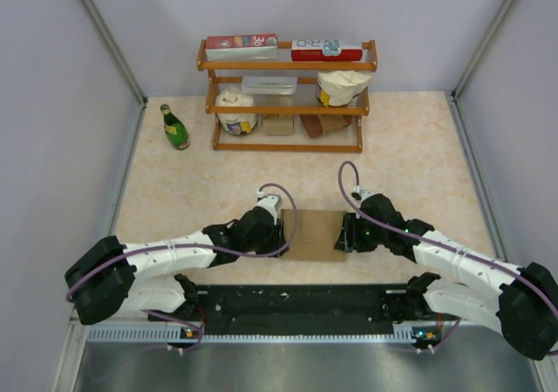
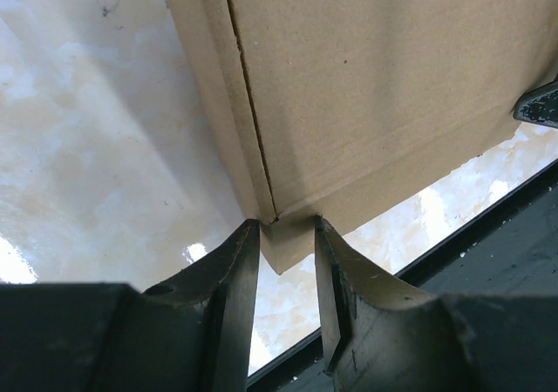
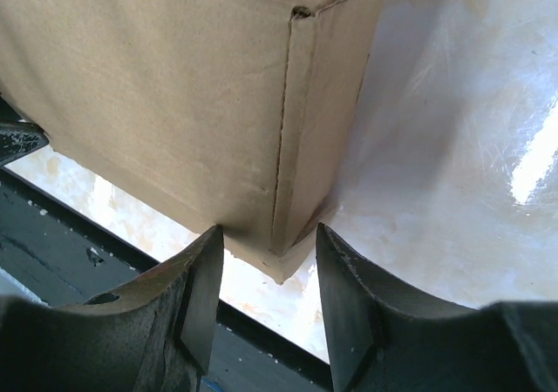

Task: Fold the paper box

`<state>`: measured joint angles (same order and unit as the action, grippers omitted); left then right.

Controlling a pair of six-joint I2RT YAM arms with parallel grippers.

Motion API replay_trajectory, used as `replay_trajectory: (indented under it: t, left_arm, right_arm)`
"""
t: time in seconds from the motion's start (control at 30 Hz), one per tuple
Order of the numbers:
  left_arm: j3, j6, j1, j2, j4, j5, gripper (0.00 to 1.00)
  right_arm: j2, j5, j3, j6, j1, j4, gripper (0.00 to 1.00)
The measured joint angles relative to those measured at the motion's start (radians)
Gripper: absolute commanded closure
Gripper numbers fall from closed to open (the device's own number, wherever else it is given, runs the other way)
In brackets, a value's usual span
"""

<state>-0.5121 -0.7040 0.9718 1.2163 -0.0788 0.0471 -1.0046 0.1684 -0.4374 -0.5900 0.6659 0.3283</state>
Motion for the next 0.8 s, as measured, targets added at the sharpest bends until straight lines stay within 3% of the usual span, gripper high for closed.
replay_trajectory:
  t: [0.53,0.8]
  left_arm:
    - [-0.003,0.002,0.0,0.001,-0.014,0.004,0.63]
    - [-0.01,0.005,0.0,-0.04,-0.05,0.006,0.55]
  right_arm:
    - [0.055,-0.003,-0.013,0.003,0.0,0.039,0.49]
    - [0.123,-0.005,-0.024,0.005,0.0,0.1,0.46]
